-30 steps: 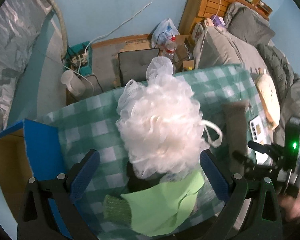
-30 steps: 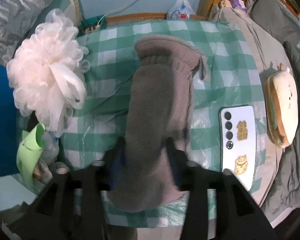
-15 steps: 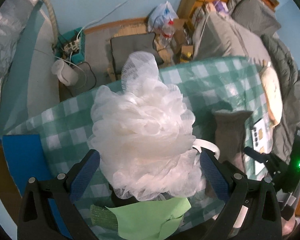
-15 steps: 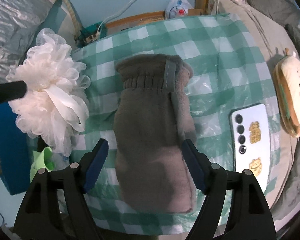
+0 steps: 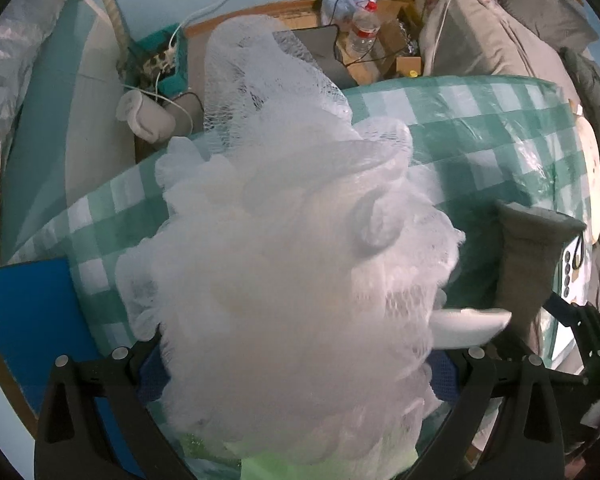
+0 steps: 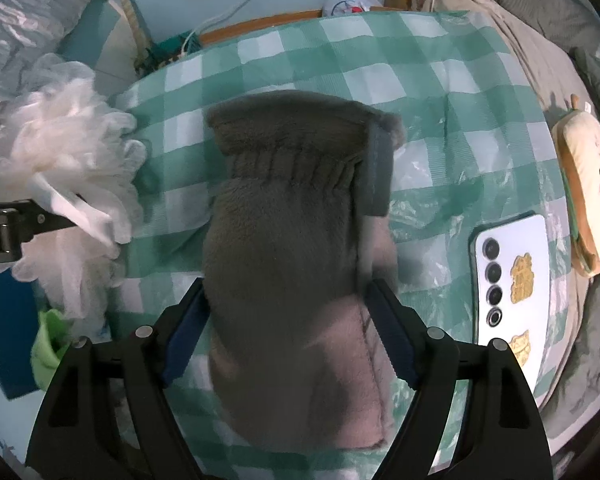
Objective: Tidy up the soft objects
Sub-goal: 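Carry the bath puff and slipper over the cardboard box with both grippers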
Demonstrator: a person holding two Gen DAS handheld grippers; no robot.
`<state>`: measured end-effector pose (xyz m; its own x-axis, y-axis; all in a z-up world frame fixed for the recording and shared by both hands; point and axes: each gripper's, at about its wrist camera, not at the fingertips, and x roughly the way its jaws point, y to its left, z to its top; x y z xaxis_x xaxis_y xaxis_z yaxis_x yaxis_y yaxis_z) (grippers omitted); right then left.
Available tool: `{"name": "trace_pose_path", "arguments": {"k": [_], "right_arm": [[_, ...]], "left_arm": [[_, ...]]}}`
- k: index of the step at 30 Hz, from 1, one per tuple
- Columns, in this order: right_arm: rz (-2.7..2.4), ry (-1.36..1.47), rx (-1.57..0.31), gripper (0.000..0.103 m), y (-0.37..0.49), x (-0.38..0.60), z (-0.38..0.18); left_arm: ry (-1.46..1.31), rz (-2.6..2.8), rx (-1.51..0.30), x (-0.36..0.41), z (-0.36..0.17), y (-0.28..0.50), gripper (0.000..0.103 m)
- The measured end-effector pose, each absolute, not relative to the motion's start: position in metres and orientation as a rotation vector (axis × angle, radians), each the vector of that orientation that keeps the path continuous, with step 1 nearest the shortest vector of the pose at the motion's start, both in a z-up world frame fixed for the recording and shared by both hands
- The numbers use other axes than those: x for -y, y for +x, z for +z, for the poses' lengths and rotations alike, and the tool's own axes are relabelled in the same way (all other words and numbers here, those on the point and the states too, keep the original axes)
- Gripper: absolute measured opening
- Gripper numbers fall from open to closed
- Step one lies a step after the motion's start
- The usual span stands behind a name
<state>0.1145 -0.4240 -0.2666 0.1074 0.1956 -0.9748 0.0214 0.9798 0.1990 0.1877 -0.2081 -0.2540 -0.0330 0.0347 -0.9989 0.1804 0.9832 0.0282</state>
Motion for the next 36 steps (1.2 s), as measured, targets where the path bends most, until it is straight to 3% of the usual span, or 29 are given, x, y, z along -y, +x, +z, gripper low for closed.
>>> {"name": "trace_pose_path", "arguments": {"k": [9, 12, 14, 18, 22, 36], "right_arm": [[0.067, 0.028, -1.459, 0.083, 0.129, 0.395, -0.277], [0.049, -0.069, -1.455, 0.081, 0.129, 0.381, -0.28], [0.043, -0.083, -1.441, 0.074, 0.13, 0.378, -0.279], [0.032, -0.078, -1.418, 0.044, 0.124, 0.387, -0.276], [0.055, -0.041, -1.389, 0.021, 0.113, 0.407, -0.266], [0.127, 0.006, -1.32, 0.017, 0.086, 0.427, -0.227]], "left_arm": [[0.192, -0.122, -1.604, 0.204, -0.267, 0.195, 0.101], [0.179, -0.121, -1.599, 0.199, -0.267, 0.195, 0.089], [0.172, -0.124, -1.582, 0.195, -0.263, 0.196, 0.082], [0.153, -0.137, -1.554, 0.191, -0.253, 0.186, 0.068], [0.152, -0.149, -1.524, 0.187, -0.246, 0.175, 0.064], [0.264, -0.178, -1.362, 0.181, -0.2, 0.154, 0.06]]}}
